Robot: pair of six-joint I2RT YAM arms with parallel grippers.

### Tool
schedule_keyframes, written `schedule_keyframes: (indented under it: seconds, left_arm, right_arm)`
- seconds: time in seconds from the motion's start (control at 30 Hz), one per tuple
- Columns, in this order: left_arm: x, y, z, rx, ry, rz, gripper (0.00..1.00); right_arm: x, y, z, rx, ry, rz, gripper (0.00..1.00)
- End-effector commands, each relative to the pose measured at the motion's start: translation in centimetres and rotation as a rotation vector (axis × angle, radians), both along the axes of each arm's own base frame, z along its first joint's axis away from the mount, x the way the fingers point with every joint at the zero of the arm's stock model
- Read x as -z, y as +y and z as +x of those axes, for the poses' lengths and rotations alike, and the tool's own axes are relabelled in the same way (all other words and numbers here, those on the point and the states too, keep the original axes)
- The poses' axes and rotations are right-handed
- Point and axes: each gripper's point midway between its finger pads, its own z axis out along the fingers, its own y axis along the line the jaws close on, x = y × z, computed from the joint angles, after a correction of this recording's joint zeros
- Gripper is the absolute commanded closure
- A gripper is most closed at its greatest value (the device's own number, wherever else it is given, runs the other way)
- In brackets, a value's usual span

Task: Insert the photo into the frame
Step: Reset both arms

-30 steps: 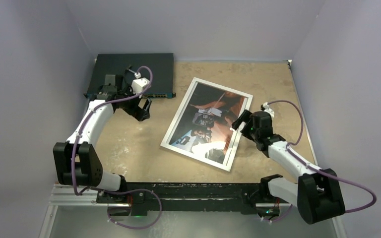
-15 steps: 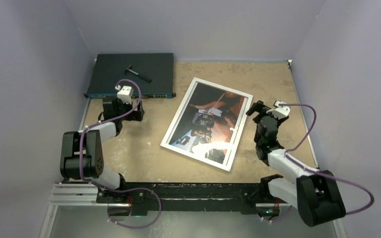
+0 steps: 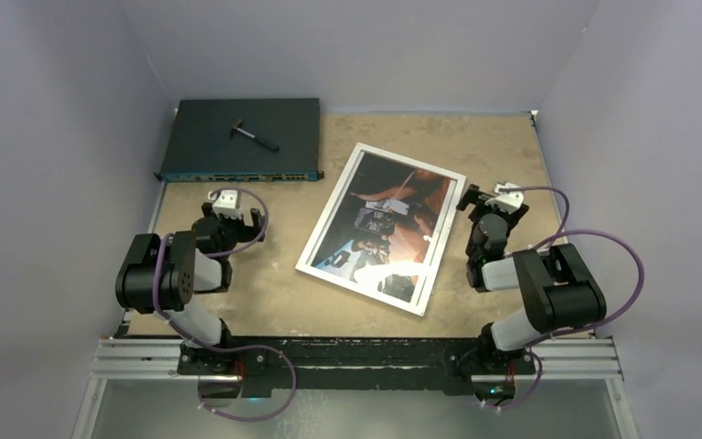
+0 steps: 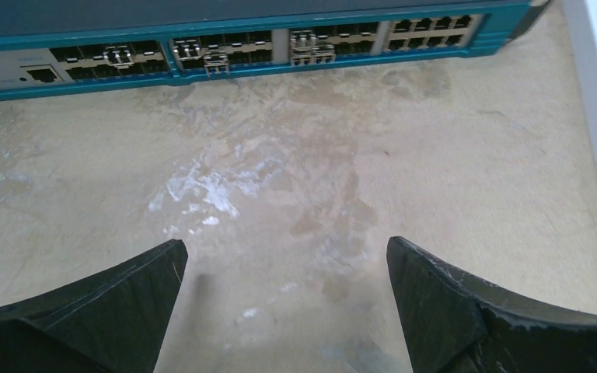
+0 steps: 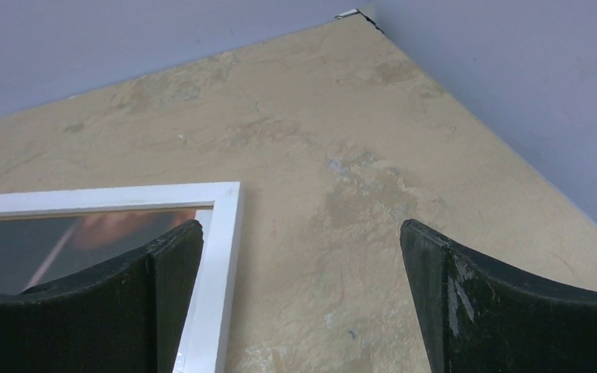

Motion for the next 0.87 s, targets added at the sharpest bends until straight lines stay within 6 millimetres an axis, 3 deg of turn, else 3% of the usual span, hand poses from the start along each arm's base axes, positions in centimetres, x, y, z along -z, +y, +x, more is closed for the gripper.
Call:
schedule_keyframes:
  seconds: [0.0,0.03,0.07,0.1,0.17,0.83]
  left_arm:
    - [-5.3,-1.2,-0.5,0.034,-0.311,0.034,0.00]
    - [-5.3,-0.9,0.0,0.026,-0.291,0.046,0.00]
    - [-3.5,-0.4,0.6,-0.006,-0.182,0.050,0.00]
    - [-3.9,0.0,1.6,-0.039,-0.194,0.042,0.00]
    - [-3.7,0.0,1.3,-0.049,-0.186,0.047,0.00]
    - [-3.6,0.2,1.7,-0.089,-0.177,0.073,0.00]
  right_arm:
    - [-2.7,2.1,0.6,-0.172,-0.121,-0.079,0.01]
    - [-2.4,1.7,0.0,-0.157,-0.142,-0.098,0.01]
    - [-3.9,0.8,-0.6,-0.106,-0.208,-0.118,0.01]
    - [-2.8,1.1,-0.2,-0.121,-0.150,-0.115,0.01]
    - [-2.2,1.3,1.2,-0.140,-0.115,-0.058,0.01]
    - [-2.6,0.6,0.9,-0.139,-0.138,-0.072,0.01]
